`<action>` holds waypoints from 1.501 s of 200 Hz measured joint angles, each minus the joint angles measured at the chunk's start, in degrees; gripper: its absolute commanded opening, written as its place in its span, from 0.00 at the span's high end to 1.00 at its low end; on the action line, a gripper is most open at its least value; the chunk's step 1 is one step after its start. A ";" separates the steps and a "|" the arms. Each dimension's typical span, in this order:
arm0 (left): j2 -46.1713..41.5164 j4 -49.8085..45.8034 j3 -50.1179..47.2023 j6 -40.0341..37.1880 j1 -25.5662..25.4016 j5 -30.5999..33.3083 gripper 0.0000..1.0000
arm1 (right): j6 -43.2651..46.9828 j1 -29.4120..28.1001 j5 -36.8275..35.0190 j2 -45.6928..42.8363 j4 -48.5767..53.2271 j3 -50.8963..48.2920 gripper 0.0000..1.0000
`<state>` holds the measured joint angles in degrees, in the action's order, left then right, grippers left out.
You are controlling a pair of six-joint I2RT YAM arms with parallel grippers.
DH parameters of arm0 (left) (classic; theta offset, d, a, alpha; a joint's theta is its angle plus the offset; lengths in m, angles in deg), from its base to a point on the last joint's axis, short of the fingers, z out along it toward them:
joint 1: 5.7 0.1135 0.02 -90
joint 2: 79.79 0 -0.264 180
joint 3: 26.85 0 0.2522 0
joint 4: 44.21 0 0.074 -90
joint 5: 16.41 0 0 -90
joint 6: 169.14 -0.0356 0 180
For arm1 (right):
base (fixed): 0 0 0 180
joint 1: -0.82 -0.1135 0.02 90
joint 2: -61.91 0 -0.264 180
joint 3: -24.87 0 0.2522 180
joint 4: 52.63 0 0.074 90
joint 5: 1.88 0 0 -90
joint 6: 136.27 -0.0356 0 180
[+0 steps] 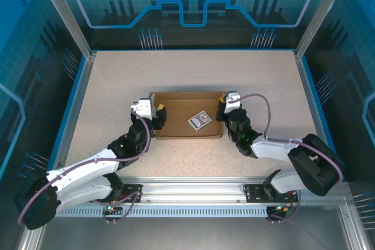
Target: Fold the paper box
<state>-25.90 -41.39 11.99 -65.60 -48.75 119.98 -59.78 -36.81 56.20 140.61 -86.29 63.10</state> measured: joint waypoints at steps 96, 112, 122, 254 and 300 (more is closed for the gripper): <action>-2.54 -12.44 14.03 0.20 11.96 -11.56 0.18 | 0.02 0.00 0.35 0.07 0.24 0.26 0.99; 0.02 -14.84 18.88 0.61 15.65 -15.37 0.17 | 0.00 0.00 0.44 0.07 0.26 0.28 0.99; 2.19 -16.31 21.79 1.03 17.53 -17.68 0.17 | 0.00 0.02 0.44 0.07 0.26 0.28 0.99; 16.70 -31.98 33.73 1.42 23.45 -39.26 0.18 | 0.00 0.00 0.46 0.09 0.31 0.28 0.99; 16.85 -33.07 33.73 1.46 23.61 -41.18 0.18 | 0.00 0.00 0.50 0.28 0.22 0.28 0.98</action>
<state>-9.05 -74.46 45.72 -64.13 -25.14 78.80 -59.78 -36.81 56.70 140.89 -86.07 63.38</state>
